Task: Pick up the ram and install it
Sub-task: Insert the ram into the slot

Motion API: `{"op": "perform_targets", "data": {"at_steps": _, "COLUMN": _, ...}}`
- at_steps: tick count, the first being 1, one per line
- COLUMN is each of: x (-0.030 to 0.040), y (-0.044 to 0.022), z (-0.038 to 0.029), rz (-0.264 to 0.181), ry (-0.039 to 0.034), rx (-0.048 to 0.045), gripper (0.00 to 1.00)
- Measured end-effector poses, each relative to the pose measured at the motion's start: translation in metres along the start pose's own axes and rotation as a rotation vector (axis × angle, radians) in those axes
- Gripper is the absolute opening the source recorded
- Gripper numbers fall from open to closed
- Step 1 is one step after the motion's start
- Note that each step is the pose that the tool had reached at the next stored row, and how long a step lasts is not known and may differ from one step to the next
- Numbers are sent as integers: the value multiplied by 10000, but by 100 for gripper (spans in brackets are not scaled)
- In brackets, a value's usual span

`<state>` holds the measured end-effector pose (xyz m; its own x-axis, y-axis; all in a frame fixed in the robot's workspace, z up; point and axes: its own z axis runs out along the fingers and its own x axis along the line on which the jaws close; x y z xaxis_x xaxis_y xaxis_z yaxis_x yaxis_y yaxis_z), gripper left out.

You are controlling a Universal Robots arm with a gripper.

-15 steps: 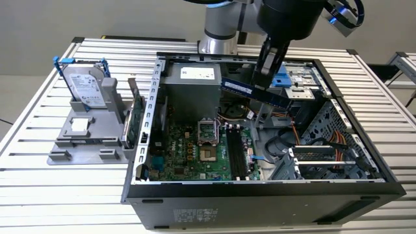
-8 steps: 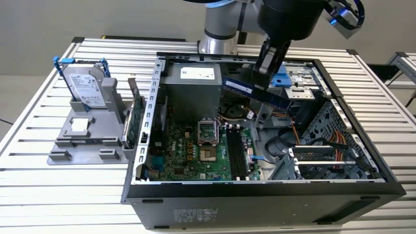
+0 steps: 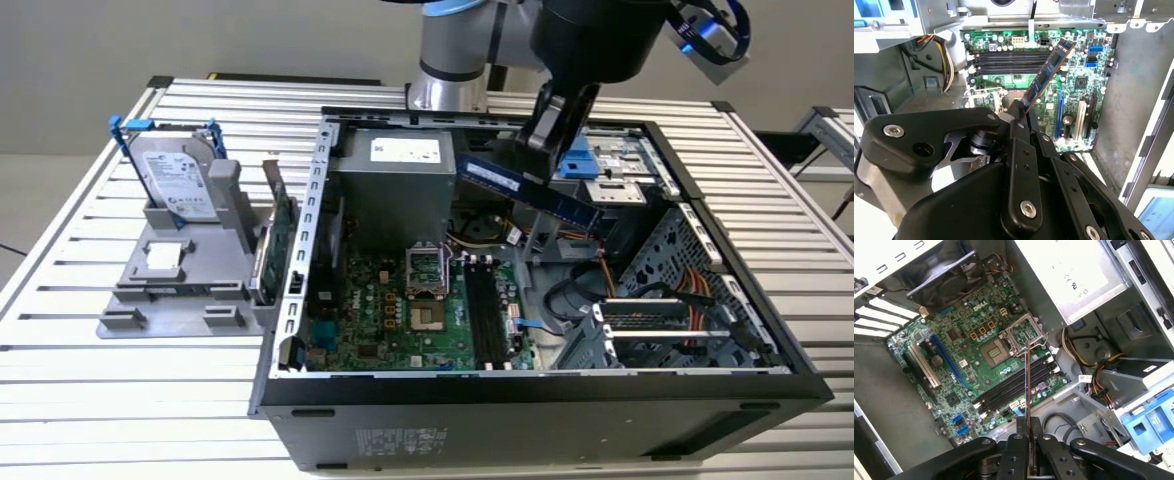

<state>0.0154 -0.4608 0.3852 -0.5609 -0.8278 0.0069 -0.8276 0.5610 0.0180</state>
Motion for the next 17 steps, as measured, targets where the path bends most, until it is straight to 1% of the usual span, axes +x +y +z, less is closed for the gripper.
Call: {"op": "perform_targets", "data": {"at_steps": 17, "x": -9, "y": -13, "z": 0, "rz": 1636, "ry": -29, "rx": -11, "gripper": 0}}
